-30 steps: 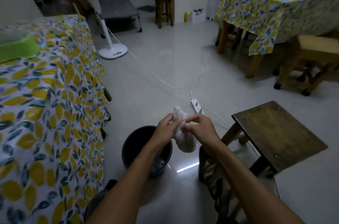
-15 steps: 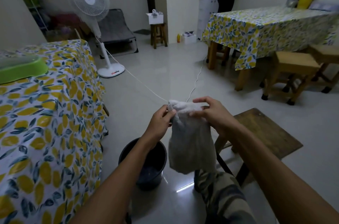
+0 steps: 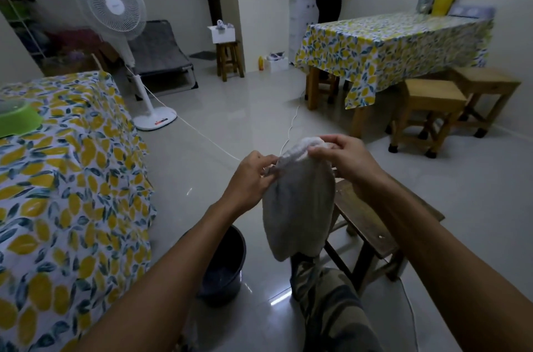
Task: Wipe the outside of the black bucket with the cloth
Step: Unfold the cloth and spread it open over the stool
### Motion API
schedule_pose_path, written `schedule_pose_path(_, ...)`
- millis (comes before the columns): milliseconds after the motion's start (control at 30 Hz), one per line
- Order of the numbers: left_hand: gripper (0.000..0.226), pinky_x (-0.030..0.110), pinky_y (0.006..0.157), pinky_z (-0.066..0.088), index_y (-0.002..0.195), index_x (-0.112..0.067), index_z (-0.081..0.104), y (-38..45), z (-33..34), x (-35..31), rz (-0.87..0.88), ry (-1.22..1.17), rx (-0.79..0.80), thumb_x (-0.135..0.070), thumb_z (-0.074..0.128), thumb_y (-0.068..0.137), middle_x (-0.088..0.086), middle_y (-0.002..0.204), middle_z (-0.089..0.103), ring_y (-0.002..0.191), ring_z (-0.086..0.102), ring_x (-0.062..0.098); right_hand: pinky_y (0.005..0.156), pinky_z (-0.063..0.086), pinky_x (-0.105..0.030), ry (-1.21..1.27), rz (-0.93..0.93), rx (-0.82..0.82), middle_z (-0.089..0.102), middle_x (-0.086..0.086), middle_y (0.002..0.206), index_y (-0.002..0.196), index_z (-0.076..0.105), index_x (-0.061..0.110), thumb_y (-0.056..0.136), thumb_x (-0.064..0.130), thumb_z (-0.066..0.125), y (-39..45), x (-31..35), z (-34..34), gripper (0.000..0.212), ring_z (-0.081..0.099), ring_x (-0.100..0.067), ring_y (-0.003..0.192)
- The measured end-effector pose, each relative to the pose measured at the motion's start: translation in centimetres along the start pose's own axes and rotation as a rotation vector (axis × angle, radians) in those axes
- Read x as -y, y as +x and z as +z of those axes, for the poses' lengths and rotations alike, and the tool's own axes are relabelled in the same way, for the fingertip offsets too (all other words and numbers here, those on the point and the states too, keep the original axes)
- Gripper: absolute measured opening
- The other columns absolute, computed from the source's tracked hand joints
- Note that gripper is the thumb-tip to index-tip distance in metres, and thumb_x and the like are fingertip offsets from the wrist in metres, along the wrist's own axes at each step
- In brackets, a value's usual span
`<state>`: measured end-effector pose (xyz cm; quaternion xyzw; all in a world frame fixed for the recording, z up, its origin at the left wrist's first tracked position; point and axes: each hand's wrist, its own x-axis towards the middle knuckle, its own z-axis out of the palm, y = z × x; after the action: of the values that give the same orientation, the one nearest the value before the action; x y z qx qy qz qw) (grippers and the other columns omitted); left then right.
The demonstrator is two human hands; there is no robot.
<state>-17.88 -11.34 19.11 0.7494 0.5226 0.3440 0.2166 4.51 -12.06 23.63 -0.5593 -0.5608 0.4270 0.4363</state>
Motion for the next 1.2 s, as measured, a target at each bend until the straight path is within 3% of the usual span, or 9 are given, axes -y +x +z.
schedule_pose_path(100, 0.013, 0.026, 0.081, 0.050, 0.101, -0.022, 0.072, 0.8, 0.6, 0.6, -0.007, 0.070, -0.063, -0.032, 0.067, 0.096, -0.001, 0.100, 0.053, 0.095, 0.054, 0.017, 0.079, 0.058, -0.034, -0.001, -0.039, -0.036, 0.070, -0.001, 0.112, 0.121, 0.070, 0.018, 0.089, 0.028, 0.076, -0.2, 0.4, -1.4, 0.033, 0.066, -0.017, 0.104)
schedule_pose_path(300, 0.017, 0.035, 0.090, 0.043, 0.101, -0.025, 0.063, 1.7, 1.9, 1.3, 0.150, 0.375, 0.011, -0.036, 0.071, 0.091, -0.010, 0.113, 0.059, 0.102, 0.052, 0.015, 0.076, 0.054, -0.032, -0.017, -0.156, -0.179, 0.068, -0.002, 0.102, 0.102, 0.068, 0.019, 0.090, 0.026, 0.075, -0.3, 0.8, -3.4, 0.015, 0.066, -0.018, 0.099)
schedule_pose_path(433, 0.010, 0.041, 0.085, 0.045, 0.094, -0.027, 0.061, 1.4, 2.9, 2.6, 0.105, 0.350, 0.018, -0.035, 0.068, 0.093, -0.012, 0.096, 0.066, 0.092, 0.061, 0.018, 0.086, 0.058, -0.039, -0.024, -0.190, -0.294, 0.066, -0.001, 0.103, 0.104, 0.066, 0.020, 0.093, 0.026, 0.071, -0.5, 1.2, -6.6, 0.013, 0.065, -0.018, 0.101)
schedule_pose_path(533, 0.013, 0.042, 0.084, 0.050, 0.087, -0.031, 0.056, 1.6, 4.2, 3.0, 0.020, 0.203, 0.053, -0.031, 0.068, 0.092, -0.014, 0.083, 0.068, 0.081, 0.065, 0.010, 0.086, 0.059, -0.041, -0.094, -0.184, -0.347, 0.066, -0.001, 0.104, 0.104, 0.065, 0.023, 0.094, 0.028, 0.069, -0.5, 0.2, -8.9, 0.012, 0.066, -0.019, 0.101)
schedule_pose_path(733, 0.007, 0.039, 0.077, 0.055, 0.093, -0.024, 0.067, 4.9, 6.1, 2.9, 0.030, 0.215, 0.074, -0.018, 0.063, 0.093, -0.005, 0.093, 0.069, 0.083, 0.064, 0.017, 0.073, 0.055, -0.037, -0.236, -0.067, -0.523, 0.063, -0.004, 0.091, 0.097, 0.063, 0.017, 0.097, 0.030, 0.061, -1.3, -4.2, -11.6, 0.014, 0.064, -0.022, 0.088)
schedule_pose_path(867, 0.011, 0.038, 0.079, 0.053, 0.097, -0.024, 0.071, 7.7, 7.3, 2.3, 0.058, 0.286, -0.002, -0.022, 0.061, 0.096, -0.002, 0.093, 0.067, 0.082, 0.063, 0.018, 0.069, 0.054, -0.041, -0.283, 0.075, -0.591, 0.061, -0.009, 0.084, 0.089, 0.060, 0.012, 0.096, 0.029, 0.060, -3.3, -7.6, -12.8, 0.019, 0.061, -0.027, 0.080)
schedule_pose_path(933, 0.012, 0.038, 0.082, 0.048, 0.100, -0.029, 0.072, 8.7, 7.8, 1.8, 0.061, 0.336, -0.088, -0.025, 0.061, 0.097, -0.004, 0.093, 0.067, 0.081, 0.062, 0.017, 0.063, 0.051, -0.041, -0.297, 0.144, -0.597, 0.060, -0.010, 0.080, 0.084, 0.058, 0.010, 0.095, 0.029, 0.059, -4.8, -9.4, -12.6, 0.022, 0.058, -0.028, 0.075)
schedule_pose_path(1033, 0.014, 0.031, 0.071, 0.040, 0.105, -0.029, 0.073, 10.1, 8.6, 1.3, 0.067, 0.351, -0.132, -0.027, 0.062, 0.097, -0.003, 0.092, 0.064, 0.076, 0.055, 0.015, 0.068, 0.057, -0.053, -0.275, 0.227, -0.588, 0.063, -0.011, 0.080, 0.081, 0.058, 0.010, 0.094, 0.027, 0.058, -6.5, -11.5, -12.1, 0.021, 0.063, -0.035, 0.079)
schedule_pose_path(1200, 0.016, 0.028, 0.061, 0.042, 0.111, -0.026, 0.070, 12.1, 10.4, 0.7, 0.124, 0.328, -0.187, -0.027, 0.059, 0.100, 0.000, 0.091, 0.057, 0.071, 0.054, 0.017, 0.067, 0.058, -0.057, -0.212, 0.253, -0.562, 0.064, -0.010, 0.080, 0.083, 0.061, 0.014, 0.096, 0.025, 0.060, -7.5, -12.9, -11.6, 0.017, 0.065, -0.034, 0.081)
